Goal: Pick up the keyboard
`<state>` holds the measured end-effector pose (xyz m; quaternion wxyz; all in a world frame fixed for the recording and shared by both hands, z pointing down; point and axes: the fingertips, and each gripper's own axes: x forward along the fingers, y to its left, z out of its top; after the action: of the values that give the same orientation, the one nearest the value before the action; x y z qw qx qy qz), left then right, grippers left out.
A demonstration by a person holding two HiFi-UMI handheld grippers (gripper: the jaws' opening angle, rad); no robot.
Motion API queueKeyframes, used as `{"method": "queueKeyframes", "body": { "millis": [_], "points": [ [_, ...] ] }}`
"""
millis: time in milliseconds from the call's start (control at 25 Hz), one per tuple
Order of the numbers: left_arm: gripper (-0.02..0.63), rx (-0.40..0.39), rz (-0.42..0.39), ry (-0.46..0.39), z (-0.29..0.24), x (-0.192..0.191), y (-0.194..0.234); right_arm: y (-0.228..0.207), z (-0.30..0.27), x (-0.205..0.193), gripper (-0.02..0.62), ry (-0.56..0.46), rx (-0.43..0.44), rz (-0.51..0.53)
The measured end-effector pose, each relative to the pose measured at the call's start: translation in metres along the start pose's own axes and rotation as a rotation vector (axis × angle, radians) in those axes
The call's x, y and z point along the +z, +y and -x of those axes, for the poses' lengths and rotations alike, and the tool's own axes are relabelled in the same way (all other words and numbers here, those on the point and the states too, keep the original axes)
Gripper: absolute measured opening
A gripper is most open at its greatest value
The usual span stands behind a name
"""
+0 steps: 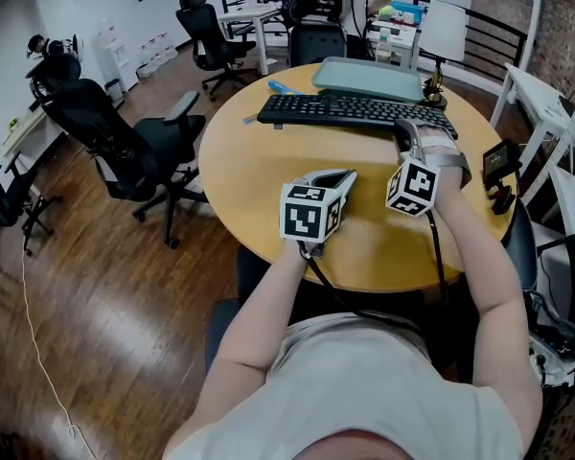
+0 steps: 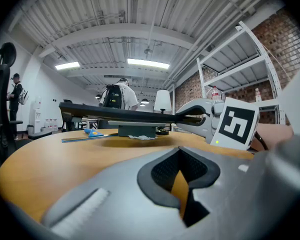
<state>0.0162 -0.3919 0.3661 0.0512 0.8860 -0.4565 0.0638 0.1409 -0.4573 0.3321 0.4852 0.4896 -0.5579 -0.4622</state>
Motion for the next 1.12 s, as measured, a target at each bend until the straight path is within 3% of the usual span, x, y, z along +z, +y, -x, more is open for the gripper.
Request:
{"method": "queueKeyframes", "body": {
  "millis": [400, 1120],
  "points": [
    [0.000, -0.002, 0.000, 0.002, 0.001, 0.000, -0.001, -0.039, 0.011, 0.001, 0.080, -0.004, -0.061, -0.001],
    [0.005, -0.002, 0.002, 0.000, 0.002, 0.000, 0.000, -0.051, 0.016, 0.002, 0.083, -0.007, -0.086, -0.004]
  ]
}}
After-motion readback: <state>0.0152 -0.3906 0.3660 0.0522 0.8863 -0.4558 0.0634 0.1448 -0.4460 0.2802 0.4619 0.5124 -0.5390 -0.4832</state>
